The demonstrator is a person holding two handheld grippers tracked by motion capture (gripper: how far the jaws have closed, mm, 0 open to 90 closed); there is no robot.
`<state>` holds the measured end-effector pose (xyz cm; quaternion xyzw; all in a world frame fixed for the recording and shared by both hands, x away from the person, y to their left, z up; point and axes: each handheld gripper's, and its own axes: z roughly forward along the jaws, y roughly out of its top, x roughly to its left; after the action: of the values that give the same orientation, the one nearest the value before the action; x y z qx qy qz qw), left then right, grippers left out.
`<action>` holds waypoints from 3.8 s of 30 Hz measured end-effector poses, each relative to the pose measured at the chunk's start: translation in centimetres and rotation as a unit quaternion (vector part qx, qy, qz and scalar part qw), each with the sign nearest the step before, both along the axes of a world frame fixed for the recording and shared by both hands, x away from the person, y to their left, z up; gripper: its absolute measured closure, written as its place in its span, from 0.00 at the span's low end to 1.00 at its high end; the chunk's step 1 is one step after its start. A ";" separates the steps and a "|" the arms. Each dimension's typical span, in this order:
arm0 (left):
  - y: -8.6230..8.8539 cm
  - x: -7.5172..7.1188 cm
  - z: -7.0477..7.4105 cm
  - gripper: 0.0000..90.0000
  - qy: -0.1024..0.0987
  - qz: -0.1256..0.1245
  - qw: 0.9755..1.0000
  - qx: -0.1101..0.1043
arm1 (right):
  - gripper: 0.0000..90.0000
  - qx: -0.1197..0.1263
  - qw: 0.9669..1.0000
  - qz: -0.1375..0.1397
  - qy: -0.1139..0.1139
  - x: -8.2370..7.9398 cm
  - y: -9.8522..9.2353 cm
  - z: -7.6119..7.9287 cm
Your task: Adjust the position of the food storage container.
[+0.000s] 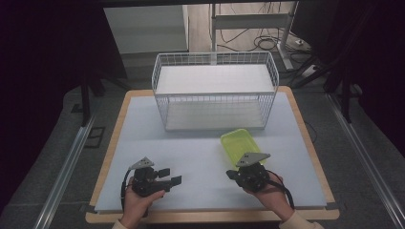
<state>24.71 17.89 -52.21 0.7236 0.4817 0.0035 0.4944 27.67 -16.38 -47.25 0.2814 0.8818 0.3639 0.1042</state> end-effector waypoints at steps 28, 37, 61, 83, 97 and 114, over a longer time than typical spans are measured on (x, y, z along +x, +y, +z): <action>-0.1 0.1 -0.2 0.33 0.003 -0.002 1.000 0.002 | 1.00 -0.020 0.999 -0.036 0.007 1.6 -1.0 -1.5; 0.0 0.1 -0.2 0.33 0.003 -0.003 1.000 0.003 | 1.00 -0.023 0.999 -0.043 0.011 1.6 -1.8 -1.6; 0.0 0.1 -0.3 0.33 0.004 -0.003 1.000 0.004 | 1.00 -0.017 0.996 -0.084 0.012 2.1 -5.6 -1.2; -0.1 0.1 -0.3 0.32 0.006 -0.003 1.000 0.005 | 1.00 -0.013 0.991 -0.130 0.011 3.7 -8.9 -0.9; -0.1 0.1 -0.4 0.32 0.007 -0.004 1.000 0.005 | 1.00 -0.025 0.993 -0.116 0.023 4.3 -8.3 -1.5; -0.2 0.2 -0.5 0.32 0.008 -0.005 1.000 0.007 | 1.00 -0.021 0.987 -0.155 0.024 6.0 -10.2 -1.7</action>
<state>24.87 17.71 -52.66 0.7295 0.4816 -0.0016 0.4857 33.62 -26.58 -48.92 0.4208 0.8373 0.3177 0.1444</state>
